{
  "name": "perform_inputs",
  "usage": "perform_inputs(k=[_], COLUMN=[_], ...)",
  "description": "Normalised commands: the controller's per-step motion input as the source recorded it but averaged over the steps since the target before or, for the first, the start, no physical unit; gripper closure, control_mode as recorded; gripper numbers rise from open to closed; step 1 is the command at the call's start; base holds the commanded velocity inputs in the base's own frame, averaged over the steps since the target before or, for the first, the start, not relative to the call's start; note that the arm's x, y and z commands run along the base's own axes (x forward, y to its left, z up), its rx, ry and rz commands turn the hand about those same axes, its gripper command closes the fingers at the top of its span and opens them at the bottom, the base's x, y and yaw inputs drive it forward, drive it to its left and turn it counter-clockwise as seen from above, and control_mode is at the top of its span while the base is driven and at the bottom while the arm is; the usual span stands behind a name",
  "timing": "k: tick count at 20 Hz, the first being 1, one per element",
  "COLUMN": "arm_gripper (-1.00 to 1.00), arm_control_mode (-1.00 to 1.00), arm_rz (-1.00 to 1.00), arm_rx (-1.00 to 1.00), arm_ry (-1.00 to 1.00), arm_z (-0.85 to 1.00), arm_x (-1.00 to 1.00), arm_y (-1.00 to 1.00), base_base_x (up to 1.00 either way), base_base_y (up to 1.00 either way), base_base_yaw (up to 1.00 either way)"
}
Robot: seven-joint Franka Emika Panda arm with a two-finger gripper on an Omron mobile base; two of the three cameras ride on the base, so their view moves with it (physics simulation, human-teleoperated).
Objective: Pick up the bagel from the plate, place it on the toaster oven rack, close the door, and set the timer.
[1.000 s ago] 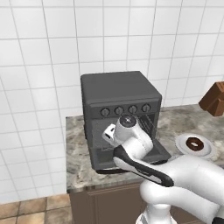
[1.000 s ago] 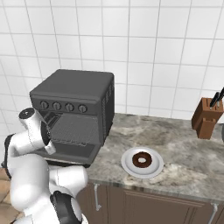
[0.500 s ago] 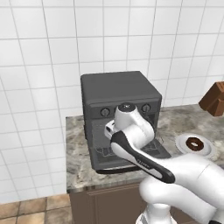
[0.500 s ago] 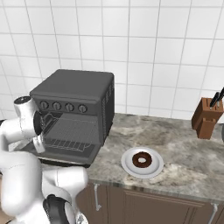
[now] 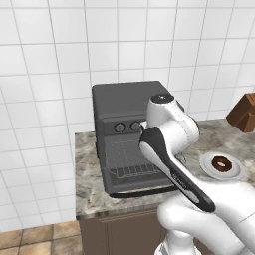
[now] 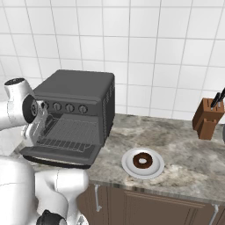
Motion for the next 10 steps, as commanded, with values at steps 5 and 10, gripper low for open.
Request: perform_inputs(k=[5, 10], arm_gripper=[-1.0, -1.0], arm_control_mode=[-1.0, -1.0], arm_rz=[-0.59, -0.67], arm_rx=[0.12, 0.07], arm_ry=[0.14, 0.04], arm_z=[0.13, -0.02], arm_x=[-0.26, -0.06], arm_y=[-0.94, -0.87], base_base_x=[0.0, 0.0], base_base_y=[0.0, 0.0], base_base_yaw=[0.0, 0.0])
